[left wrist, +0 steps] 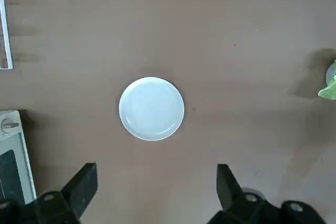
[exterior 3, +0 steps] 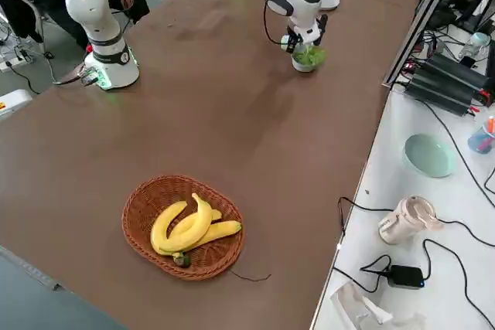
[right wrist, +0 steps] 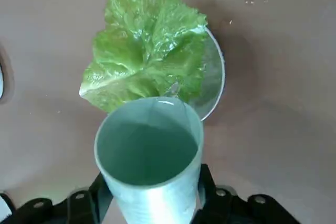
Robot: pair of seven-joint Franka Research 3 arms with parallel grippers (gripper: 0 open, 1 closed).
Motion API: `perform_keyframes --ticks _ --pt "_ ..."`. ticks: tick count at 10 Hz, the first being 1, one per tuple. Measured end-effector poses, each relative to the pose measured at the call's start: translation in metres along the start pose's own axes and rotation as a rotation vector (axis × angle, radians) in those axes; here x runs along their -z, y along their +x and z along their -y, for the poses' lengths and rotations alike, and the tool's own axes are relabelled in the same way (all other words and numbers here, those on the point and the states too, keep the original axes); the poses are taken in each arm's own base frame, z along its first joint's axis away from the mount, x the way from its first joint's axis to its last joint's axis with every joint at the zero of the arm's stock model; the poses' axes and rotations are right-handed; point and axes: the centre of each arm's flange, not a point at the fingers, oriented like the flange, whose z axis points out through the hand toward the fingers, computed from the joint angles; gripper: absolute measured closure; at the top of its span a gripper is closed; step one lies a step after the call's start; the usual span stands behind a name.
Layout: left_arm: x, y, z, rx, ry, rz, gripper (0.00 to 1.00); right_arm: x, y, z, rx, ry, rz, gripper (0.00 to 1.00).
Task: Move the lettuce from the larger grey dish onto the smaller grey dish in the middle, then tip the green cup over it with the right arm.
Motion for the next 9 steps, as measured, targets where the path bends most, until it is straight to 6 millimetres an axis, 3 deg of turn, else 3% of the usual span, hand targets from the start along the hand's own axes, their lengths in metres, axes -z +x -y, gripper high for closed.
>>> perform_keyframes --ticks 5,9 --pt "0.0 0.0 0.0 0.0 0.0 -0.001 0.0 0.01 0.004 0.016 -0.036 0.016 0.012 0.32" --pt "0.0 0.0 0.0 0.0 0.0 -0.001 0.0 0.01 0.001 0.017 -0.157 0.02 0.056 0.32"
